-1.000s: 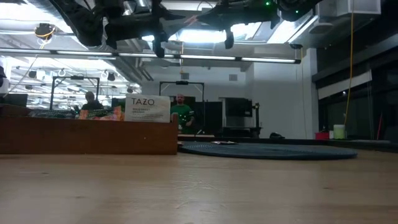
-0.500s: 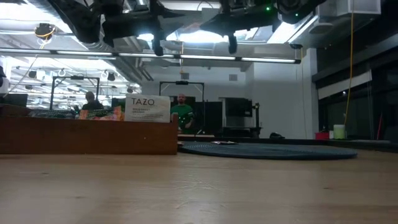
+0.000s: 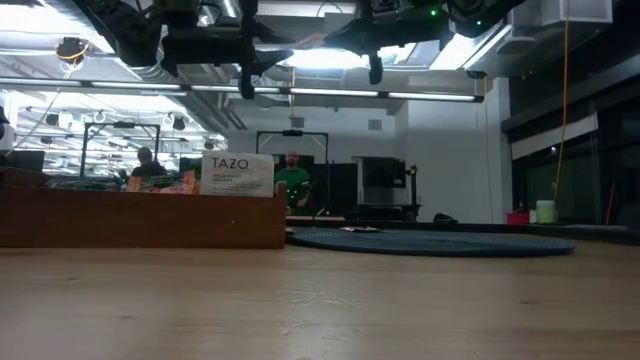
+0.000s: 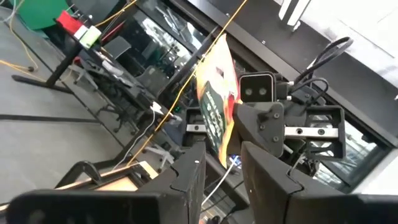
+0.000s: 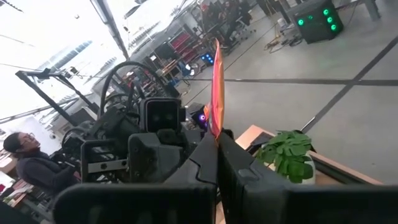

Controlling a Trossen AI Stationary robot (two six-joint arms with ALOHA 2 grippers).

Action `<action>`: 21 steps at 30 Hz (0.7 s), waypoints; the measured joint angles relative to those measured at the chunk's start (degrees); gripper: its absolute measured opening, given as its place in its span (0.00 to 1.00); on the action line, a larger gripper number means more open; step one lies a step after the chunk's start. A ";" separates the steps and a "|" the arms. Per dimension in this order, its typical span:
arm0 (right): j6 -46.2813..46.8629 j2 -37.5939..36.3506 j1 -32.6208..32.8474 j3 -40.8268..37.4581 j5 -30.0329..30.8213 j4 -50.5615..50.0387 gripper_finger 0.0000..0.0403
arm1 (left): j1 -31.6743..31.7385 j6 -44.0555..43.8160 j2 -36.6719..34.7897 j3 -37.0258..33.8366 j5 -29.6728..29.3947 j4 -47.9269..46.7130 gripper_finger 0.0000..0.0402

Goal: Pick & Place Tea
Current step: Put the orange tea bag into the middle section of the wooden organizer

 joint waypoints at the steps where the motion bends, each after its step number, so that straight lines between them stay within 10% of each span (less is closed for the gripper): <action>1: 0.04 0.00 0.03 0.00 -0.03 -0.04 0.01 | 0.00 -0.03 0.00 0.00 0.00 0.05 0.25; 21: 0.24 0.00 1.24 0.00 -0.80 0.86 0.01 | -0.15 -3.67 1.70 -0.01 -2.81 4.79 0.25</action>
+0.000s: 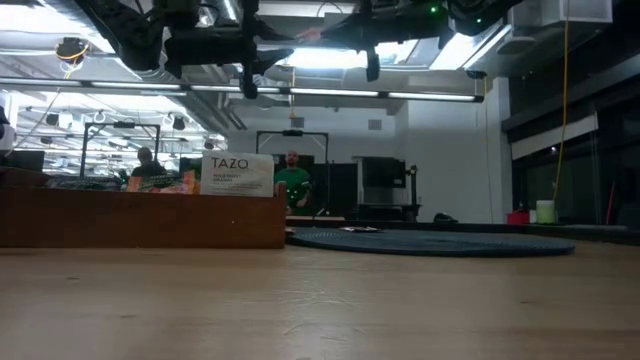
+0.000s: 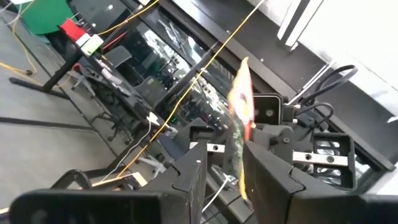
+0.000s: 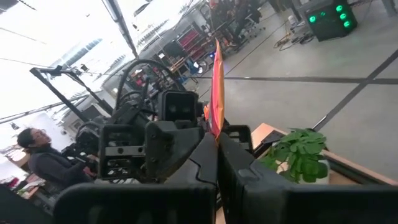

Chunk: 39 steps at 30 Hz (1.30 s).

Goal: Pick & Place Tea
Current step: Put the orange tea bag into the middle section of the wooden organizer

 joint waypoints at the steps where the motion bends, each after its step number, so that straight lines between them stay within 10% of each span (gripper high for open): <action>1: 0.36 0.00 0.00 0.00 -0.16 0.09 0.01 | 0.00 -0.02 0.00 0.00 0.00 0.05 0.25; 14: 2.02 2.25 0.70 0.00 -0.79 3.14 0.01 | -0.02 0.62 0.02 1.79 1.41 1.22 0.24; 27: 1.15 2.23 0.70 0.00 -0.70 3.82 0.01 | -0.13 0.27 0.02 1.79 1.75 -0.42 0.01; 39: -0.37 2.23 0.70 0.00 -5.22 3.25 0.24 | -0.13 1.50 0.02 1.79 3.52 -0.46 0.01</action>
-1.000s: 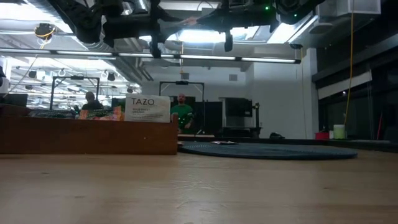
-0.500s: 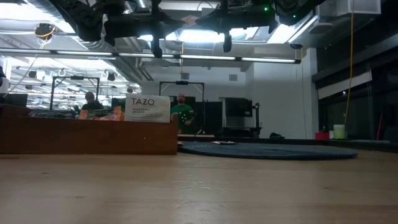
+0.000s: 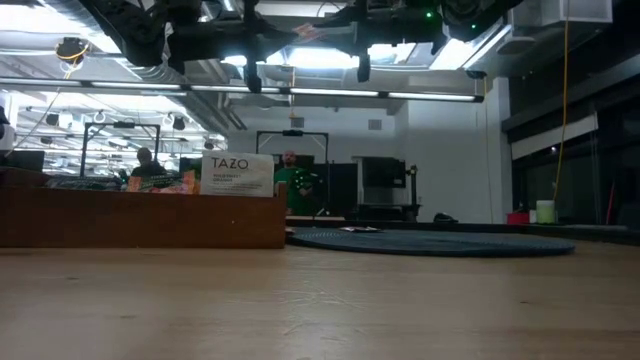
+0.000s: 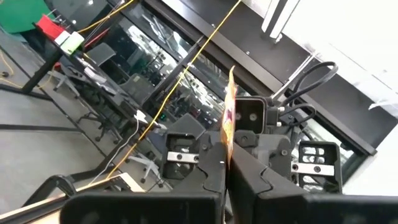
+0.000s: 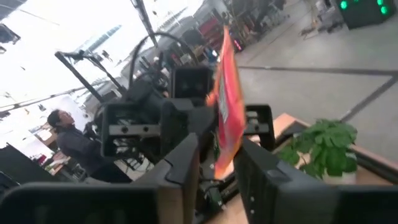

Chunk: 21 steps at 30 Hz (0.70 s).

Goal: Pick & Place Tea
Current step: Put the orange tea bag into the middle section of the wooden organizer

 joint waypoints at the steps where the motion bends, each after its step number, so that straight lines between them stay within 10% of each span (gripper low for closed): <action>1: 0.00 0.00 0.00 0.00 -0.05 -0.69 0.26 | 0.00 0.02 0.00 0.00 0.05 0.00 0.01; 21: -4.46 -0.02 -0.91 -0.02 -12.00 -17.19 0.36 | 2.89 2.79 -4.97 0.02 10.59 -12.11 0.00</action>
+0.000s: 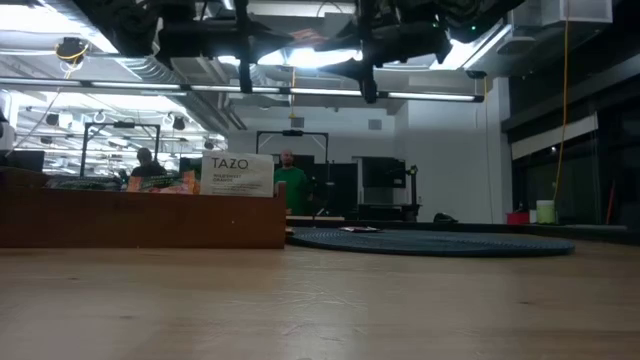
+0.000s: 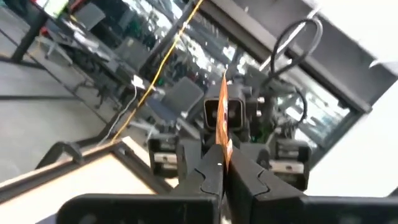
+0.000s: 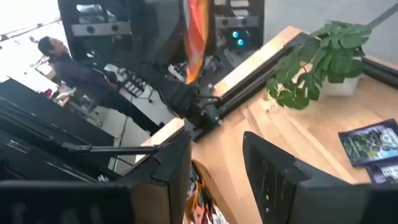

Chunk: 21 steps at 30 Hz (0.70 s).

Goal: Pick & Place Tea
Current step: Put the orange tea bag into the middle section of the wooden organizer

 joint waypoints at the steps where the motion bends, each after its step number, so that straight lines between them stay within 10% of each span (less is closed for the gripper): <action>1: -0.19 -0.01 0.00 0.02 -0.03 -0.46 0.36 | 0.04 0.37 -0.82 0.00 0.57 -1.74 0.00; 21: -0.48 -0.07 0.02 0.02 -0.05 -5.28 0.36 | -1.02 11.59 -9.10 8.95 13.65 -43.76 0.00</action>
